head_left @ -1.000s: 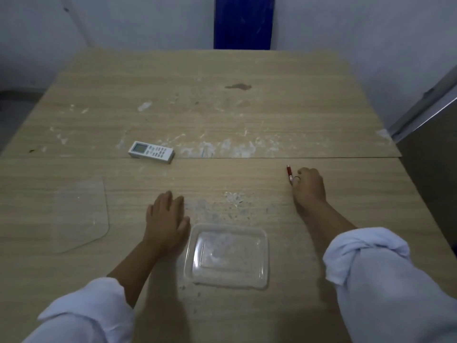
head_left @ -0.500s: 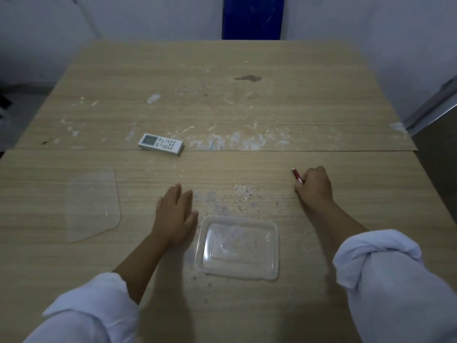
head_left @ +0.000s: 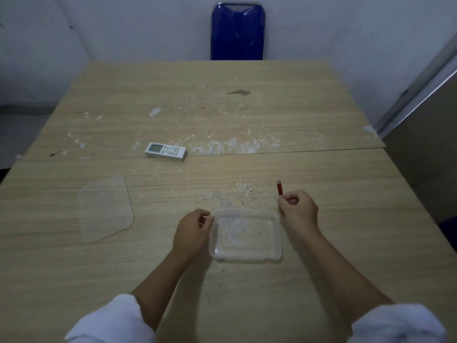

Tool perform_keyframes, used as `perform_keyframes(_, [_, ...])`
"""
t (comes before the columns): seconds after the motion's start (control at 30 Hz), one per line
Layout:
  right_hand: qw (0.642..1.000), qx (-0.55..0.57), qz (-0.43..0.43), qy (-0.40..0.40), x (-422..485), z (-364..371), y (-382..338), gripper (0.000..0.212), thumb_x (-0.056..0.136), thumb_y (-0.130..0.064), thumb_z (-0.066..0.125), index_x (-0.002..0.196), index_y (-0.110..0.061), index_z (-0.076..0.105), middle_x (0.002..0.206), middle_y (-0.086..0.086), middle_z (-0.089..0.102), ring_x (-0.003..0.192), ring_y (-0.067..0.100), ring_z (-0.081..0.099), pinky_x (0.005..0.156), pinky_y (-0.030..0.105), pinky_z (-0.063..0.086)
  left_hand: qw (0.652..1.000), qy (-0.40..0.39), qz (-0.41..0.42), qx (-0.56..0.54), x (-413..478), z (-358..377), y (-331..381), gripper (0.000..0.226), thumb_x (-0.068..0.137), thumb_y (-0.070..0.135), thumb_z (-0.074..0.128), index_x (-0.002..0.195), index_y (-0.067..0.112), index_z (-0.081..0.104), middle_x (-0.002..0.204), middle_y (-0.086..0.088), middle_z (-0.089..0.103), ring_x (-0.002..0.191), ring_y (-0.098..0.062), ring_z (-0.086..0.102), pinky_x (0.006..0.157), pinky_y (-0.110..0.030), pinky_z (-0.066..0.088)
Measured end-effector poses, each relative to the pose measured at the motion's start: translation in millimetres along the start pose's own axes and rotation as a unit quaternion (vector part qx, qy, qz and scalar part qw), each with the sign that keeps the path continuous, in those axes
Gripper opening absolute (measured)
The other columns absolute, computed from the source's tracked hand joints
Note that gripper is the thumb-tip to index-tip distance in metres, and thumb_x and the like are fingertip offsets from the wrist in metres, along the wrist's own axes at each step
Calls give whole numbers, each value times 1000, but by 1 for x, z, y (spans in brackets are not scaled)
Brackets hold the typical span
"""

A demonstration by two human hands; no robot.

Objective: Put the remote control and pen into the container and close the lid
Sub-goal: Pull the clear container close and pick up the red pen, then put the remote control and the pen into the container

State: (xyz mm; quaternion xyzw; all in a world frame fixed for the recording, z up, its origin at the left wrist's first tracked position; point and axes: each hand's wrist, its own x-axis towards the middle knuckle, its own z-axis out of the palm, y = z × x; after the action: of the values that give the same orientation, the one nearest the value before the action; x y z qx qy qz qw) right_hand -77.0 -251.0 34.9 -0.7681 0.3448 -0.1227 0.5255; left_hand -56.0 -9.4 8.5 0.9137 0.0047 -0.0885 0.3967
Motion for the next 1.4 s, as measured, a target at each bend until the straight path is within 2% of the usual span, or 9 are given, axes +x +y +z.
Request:
perform_keyframes(0.1, [997, -67, -18, -26, -33, 3, 11, 12, 73, -14, 70, 68, -18, 60, 62, -2, 62, 59, 18, 60, 59, 31, 51, 999, 14, -13, -29, -7, 2, -3, 13, 84, 25, 62, 89, 17, 70, 76, 3, 68, 70, -12, 62, 61, -18, 47])
perform_keyframes(0.27, [939, -331, -89, -40, -66, 2, 21, 11, 76, -24, 63, 80, -15, 61, 90, 6, 64, 87, 28, 60, 66, 35, 48, 997, 21, -29, -72, -12, 1, -3, 6, 80, 20, 66, 82, 17, 71, 67, 10, 63, 64, -7, 60, 57, -13, 43])
perform_keyframes(0.4, [899, -421, -105, -51, -69, 5, 17, 21, 82, -23, 58, 95, -7, 62, 112, 10, 50, 106, 29, 51, 74, 38, 50, 998, 16, -18, -66, -11, 2, -3, 7, 82, 18, 65, 84, 14, 70, 70, 4, 65, 64, -7, 58, 57, -12, 41])
perform_keyframes(0.77, [883, -454, -107, -59, -64, 10, 18, 26, 85, -27, 54, 101, -8, 63, 114, 11, 48, 103, 28, 51, 73, 38, 51, 998, 2, -10, -55, -7, 0, -4, 10, 82, 18, 64, 87, 12, 71, 73, 1, 66, 64, -2, 57, 58, -12, 43])
perform_keyframes(0.93, [878, -447, -172, -21, -54, 24, 1, 21, 79, -24, 57, 89, -8, 65, 104, 12, 56, 99, 32, 50, 74, 40, 49, 996, -18, -32, -76, 4, -12, -10, 14, 83, 24, 61, 81, 15, 70, 73, -2, 72, 65, -15, 69, 69, -38, 61])
perform_keyframes(1.07, [879, -436, -192, -35, -35, 47, -16, 20, 82, -24, 54, 94, -10, 64, 106, 11, 57, 101, 31, 49, 82, 40, 46, 998, -7, -33, -54, 34, -35, -21, 13, 82, 23, 63, 84, 14, 71, 76, -6, 74, 68, -18, 69, 75, -38, 59])
perform_keyframes(1.2, [886, -403, -199, -114, -9, 78, -25, 33, 84, -24, 53, 115, -11, 58, 123, 11, 55, 117, 30, 45, 95, 38, 41, 999, 8, -6, 32, 81, -63, -33, 23, 80, 22, 65, 100, 10, 69, 97, -13, 70, 77, -18, 61, 73, -26, 47])
perform_keyframes(1.3, [877, -410, -176, -179, 10, 98, -26, 53, 89, -31, 52, 137, -12, 41, 151, 14, 33, 140, 31, 26, 113, 42, 27, 996, 13, 7, 87, 118, -82, -40, 34, 82, 22, 63, 113, 9, 62, 113, -18, 61, 98, -30, 60, 87, -36, 48])
perform_keyframes(1.4, [868, -425, -152, -206, 27, 111, -26, 61, 92, -38, 48, 146, -17, 27, 160, 12, 12, 147, 32, 7, 120, 47, 14, 986, 42, 48, 157, 150, -95, -44, 37, 85, 22, 60, 118, 6, 57, 121, -23, 57, 111, -38, 52, 96, -42, 41])
